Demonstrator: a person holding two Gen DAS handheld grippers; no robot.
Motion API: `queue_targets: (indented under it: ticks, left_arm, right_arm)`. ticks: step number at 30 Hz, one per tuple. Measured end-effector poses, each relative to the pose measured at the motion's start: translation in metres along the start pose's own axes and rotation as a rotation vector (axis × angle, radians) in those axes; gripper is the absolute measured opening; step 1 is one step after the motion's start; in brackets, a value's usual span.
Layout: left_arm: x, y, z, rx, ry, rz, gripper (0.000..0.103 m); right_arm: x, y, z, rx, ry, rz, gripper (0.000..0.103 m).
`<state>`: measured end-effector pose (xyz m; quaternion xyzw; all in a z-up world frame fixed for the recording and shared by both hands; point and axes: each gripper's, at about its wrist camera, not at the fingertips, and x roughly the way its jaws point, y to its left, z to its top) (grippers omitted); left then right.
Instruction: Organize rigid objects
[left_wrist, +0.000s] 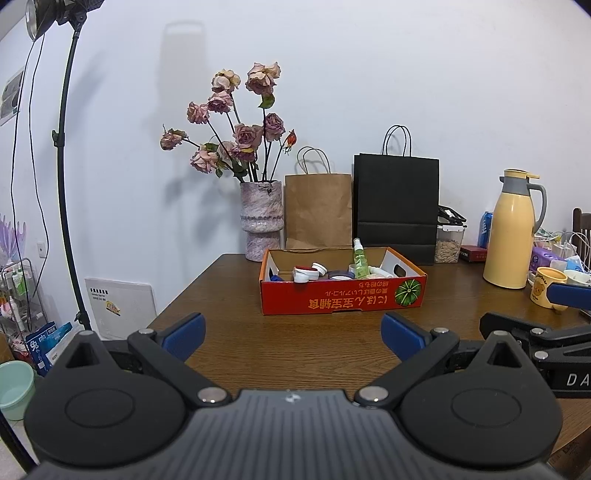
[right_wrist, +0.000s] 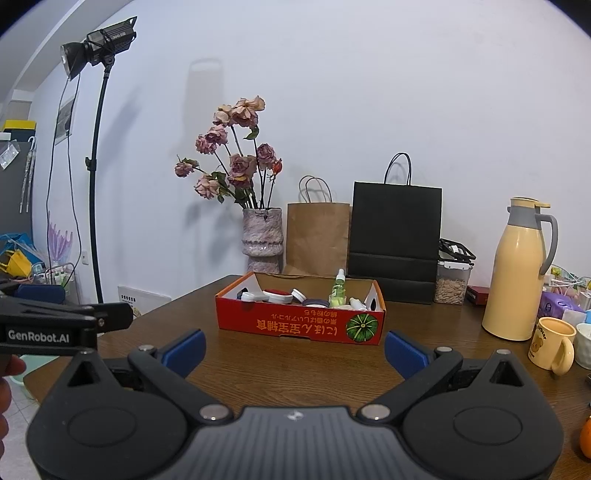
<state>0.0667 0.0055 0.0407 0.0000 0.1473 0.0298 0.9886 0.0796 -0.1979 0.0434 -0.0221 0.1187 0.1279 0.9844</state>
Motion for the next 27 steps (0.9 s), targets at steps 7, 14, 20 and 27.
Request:
queue_targets:
  ticks: [7,14,20,27]
  left_arm:
    - [-0.0010,0.0006,-0.0001,0.001,-0.002,-0.002,0.103]
    - [-0.0026,-0.0008,0.0006,0.007,-0.008,-0.003,0.103]
    - [-0.0025,-0.0011,0.0009,0.010,-0.016,0.003,0.103]
    - [-0.0021,-0.0021,-0.0002,0.014,-0.013,-0.001,0.103]
  right_arm:
    - [-0.0001,0.0001,-0.0001,-0.001,0.000,0.000,0.103]
    - [-0.0002,0.0004,-0.0001,-0.001,0.000,0.000,0.103]
    - [-0.0002,0.0002,-0.0004,-0.001,0.000,0.000,0.103]
    - [-0.0002,0.0003,-0.0005,-0.001,0.001,0.000,0.103]
